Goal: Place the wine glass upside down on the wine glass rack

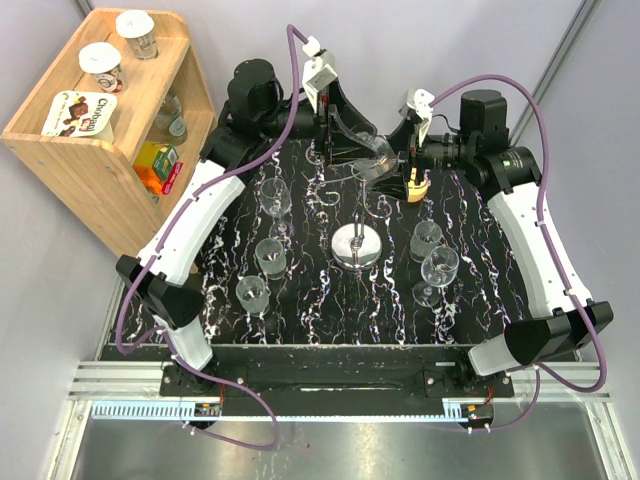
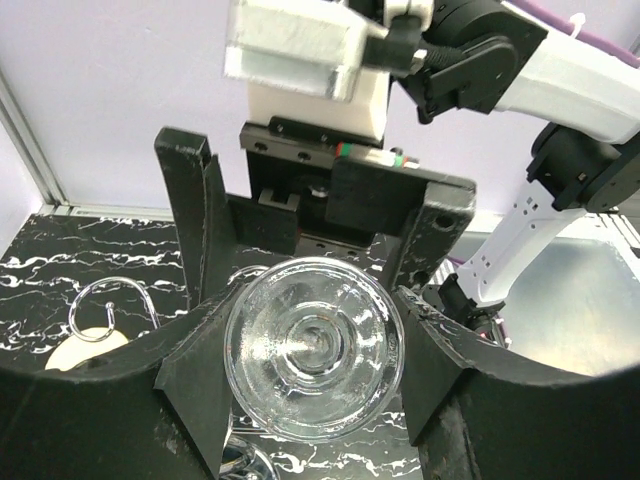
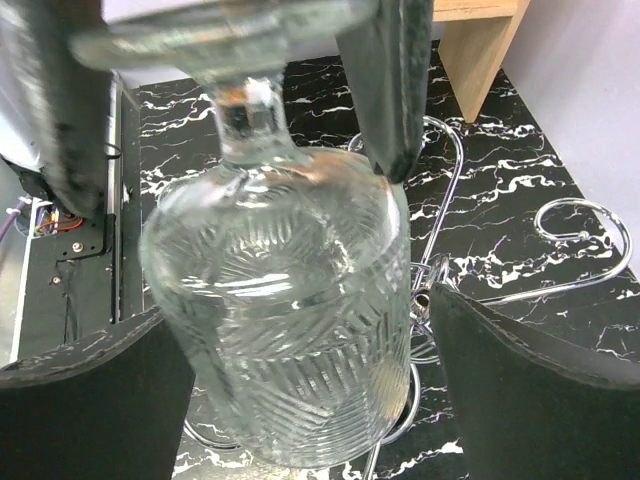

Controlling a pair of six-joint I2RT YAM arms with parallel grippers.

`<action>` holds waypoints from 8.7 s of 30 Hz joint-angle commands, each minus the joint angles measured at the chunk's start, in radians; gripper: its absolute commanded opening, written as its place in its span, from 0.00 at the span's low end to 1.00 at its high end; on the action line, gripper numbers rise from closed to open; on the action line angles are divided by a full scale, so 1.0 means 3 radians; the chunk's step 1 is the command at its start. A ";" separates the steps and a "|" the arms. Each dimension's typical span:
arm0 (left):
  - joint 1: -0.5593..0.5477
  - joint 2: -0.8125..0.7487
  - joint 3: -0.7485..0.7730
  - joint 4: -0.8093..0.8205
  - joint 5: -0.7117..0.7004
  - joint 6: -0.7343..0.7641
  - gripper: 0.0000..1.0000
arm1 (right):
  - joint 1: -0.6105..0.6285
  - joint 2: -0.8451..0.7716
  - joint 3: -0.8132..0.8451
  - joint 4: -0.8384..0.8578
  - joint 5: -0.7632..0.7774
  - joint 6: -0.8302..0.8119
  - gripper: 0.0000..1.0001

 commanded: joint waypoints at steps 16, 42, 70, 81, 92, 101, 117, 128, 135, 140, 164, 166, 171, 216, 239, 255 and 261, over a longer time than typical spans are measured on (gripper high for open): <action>0.0115 -0.0284 -0.0172 0.0901 0.0254 -0.0603 0.00 | 0.0031 -0.0150 -0.0153 0.0505 -0.0205 0.0315 0.86; 0.0212 -0.0386 -0.0335 0.0977 0.0280 -0.0654 0.16 | 0.0031 -0.0262 -0.0158 0.0397 0.0004 0.0305 0.12; 0.0437 -0.0693 -0.0642 0.0508 0.0137 -0.0154 0.99 | 0.0026 -0.0574 -0.0486 0.0367 0.0863 0.0356 0.00; 0.0457 -0.1015 -0.0887 -0.0311 -0.0558 0.0884 0.99 | -0.0015 -0.0783 -0.0531 0.0417 0.1134 0.0560 0.00; 0.0396 -0.0750 -0.0817 -0.0163 -0.0467 0.0772 0.99 | -0.0020 -0.0769 -0.0511 0.0704 0.0624 0.0908 0.00; 0.0355 -0.0397 -0.0453 0.0128 0.0269 0.0477 0.99 | -0.0020 -0.0620 -0.0445 0.0827 0.0056 0.1015 0.00; 0.0319 -0.0458 -0.0576 0.0246 0.0546 0.0389 0.22 | -0.0020 -0.0457 -0.0404 0.0929 -0.0226 0.1026 0.00; 0.0222 -0.0295 -0.0055 -0.0070 0.0270 0.0455 0.00 | 0.0026 -0.0400 -0.0521 0.0904 -0.0022 0.0939 0.20; -0.0069 -0.0126 0.0533 -0.1000 -0.0215 0.1170 0.00 | 0.0169 -0.0349 -0.0516 0.0715 0.0198 0.0791 0.43; -0.0090 -0.0090 0.0626 -0.1180 -0.0334 0.1299 0.00 | 0.0200 -0.0354 -0.0547 0.0678 0.0306 0.0714 0.50; -0.0294 -0.0105 0.0575 -0.1180 -0.0604 0.1376 0.01 | 0.0271 -0.0395 -0.0792 0.1057 0.0260 0.0944 0.04; -0.0299 -0.0126 0.0559 -0.1180 -0.0635 0.1381 0.12 | 0.0271 -0.0400 -0.0823 0.1087 0.0275 0.0969 0.00; -0.0294 -0.0172 0.0554 -0.1190 -0.0671 0.1391 0.33 | 0.0271 -0.0436 -0.0844 0.1103 0.0306 0.0964 0.00; -0.0167 -0.1209 -0.0632 -0.1047 -0.1418 0.1605 0.99 | 0.0128 -0.1566 -0.1288 0.0837 0.1819 0.0601 0.00; -0.0141 -0.1399 -0.1128 -0.0914 -0.1525 0.1657 0.99 | -0.0184 -0.2006 -0.1871 0.0878 0.1749 0.0601 0.00; -0.0136 -0.1414 -0.1169 -0.0802 -0.1479 0.1585 0.99 | -0.0184 -0.2139 -0.2628 0.1210 0.1160 0.0443 0.00; -0.0131 -0.1435 -0.1251 -0.0802 -0.1505 0.1636 0.99 | -0.0184 -0.2037 -0.2832 0.1552 0.1022 0.0473 0.00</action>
